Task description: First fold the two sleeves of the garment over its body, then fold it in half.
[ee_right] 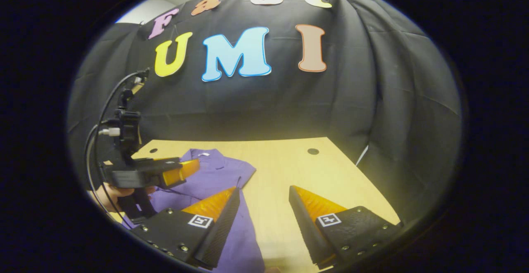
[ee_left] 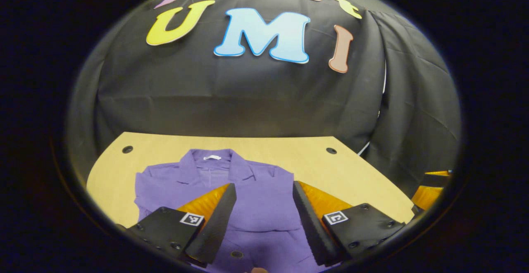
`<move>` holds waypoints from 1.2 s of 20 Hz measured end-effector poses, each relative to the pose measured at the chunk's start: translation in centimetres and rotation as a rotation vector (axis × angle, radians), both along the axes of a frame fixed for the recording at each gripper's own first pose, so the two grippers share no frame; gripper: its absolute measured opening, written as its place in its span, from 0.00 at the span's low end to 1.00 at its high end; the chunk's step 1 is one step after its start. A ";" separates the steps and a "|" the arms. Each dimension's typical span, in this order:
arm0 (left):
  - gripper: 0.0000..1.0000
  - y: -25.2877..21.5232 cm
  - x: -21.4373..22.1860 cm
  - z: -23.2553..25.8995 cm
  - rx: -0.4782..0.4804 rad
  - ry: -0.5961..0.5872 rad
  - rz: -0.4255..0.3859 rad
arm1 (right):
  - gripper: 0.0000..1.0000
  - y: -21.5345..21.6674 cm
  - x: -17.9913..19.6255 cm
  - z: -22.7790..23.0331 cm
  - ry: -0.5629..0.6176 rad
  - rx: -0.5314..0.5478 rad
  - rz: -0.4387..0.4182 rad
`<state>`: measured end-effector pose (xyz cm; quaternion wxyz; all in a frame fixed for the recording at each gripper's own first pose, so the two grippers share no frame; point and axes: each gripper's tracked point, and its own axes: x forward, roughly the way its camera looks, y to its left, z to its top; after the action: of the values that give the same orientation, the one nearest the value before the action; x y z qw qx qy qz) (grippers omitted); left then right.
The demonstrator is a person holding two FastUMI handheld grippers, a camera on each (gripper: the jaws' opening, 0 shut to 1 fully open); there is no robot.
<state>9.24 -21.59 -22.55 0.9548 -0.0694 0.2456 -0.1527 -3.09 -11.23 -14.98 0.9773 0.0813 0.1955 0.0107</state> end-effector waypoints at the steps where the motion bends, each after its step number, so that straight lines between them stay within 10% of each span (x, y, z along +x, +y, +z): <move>1: 0.92 1.1 -0.6 0.5 -0.004 -0.005 0.015 | 0.77 0.2 -0.3 -0.4 0.008 0.003 -0.006; 9: 0.93 10.4 -6.4 1.5 0.029 -0.020 0.104 | 0.77 2.2 -3.3 -4.2 0.077 -0.043 -0.025; 11: 0.93 12.5 -8.4 1.0 0.054 -0.014 0.110 | 0.98 3.1 -4.6 -5.0 0.105 -0.051 -0.022; 24: 0.93 22.4 -22.2 -2.5 0.044 0.083 0.122 | 0.98 7.3 -11.4 -8.3 0.197 -0.101 -0.019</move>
<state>-12.95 0.83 -25.04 0.9525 -0.0694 0.2838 -0.0859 -14.49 -3.96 -23.30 0.9562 0.0344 0.2902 -0.0165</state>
